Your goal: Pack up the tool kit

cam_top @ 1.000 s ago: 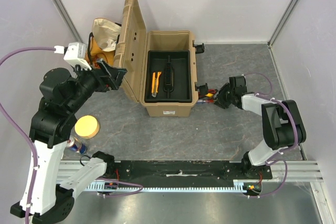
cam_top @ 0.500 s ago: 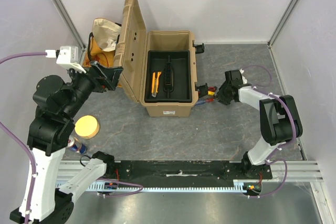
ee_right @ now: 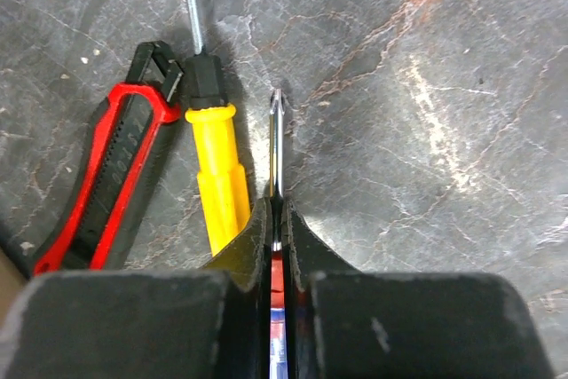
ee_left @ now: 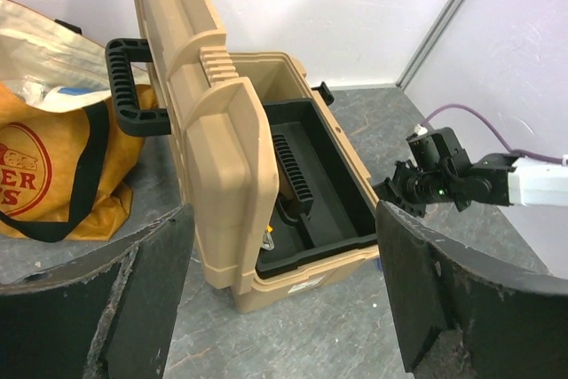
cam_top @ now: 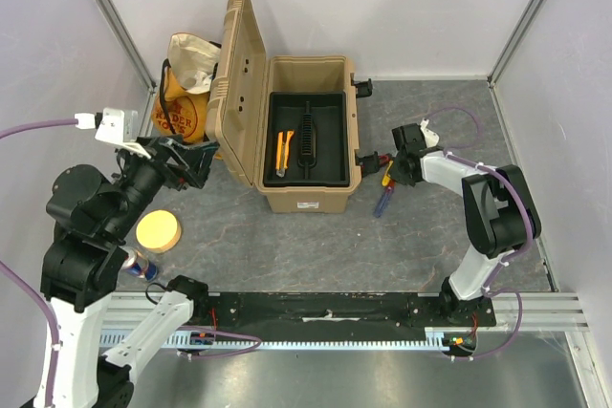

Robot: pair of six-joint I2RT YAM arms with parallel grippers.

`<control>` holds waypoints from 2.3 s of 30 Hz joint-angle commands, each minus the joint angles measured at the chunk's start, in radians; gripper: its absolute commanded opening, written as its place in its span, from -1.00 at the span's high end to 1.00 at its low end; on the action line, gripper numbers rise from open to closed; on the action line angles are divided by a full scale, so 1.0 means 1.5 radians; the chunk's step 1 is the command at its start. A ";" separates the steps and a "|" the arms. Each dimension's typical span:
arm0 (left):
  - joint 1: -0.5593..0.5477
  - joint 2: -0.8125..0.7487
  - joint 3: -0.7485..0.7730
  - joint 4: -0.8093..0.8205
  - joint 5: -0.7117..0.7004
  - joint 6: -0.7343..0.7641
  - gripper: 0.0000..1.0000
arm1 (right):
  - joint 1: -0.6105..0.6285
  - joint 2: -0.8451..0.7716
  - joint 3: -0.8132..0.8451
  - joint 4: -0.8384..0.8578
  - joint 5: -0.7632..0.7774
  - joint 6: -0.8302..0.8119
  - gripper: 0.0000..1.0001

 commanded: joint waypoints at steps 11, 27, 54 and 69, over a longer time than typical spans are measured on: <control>0.000 -0.020 0.009 -0.022 0.030 0.034 -0.77 | 0.007 -0.087 -0.049 -0.103 0.058 -0.150 0.34; 0.001 -0.052 -0.021 -0.021 0.016 0.016 -0.77 | 0.029 -0.273 -0.153 -0.146 0.019 -0.115 -0.35; 0.001 -0.066 -0.012 -0.043 0.026 0.041 -0.77 | 0.159 -0.379 -0.009 -0.204 0.193 -0.099 1.00; 0.001 -0.061 -0.004 -0.043 0.046 0.019 -0.77 | 0.271 -0.234 0.218 -0.048 0.030 -0.167 1.00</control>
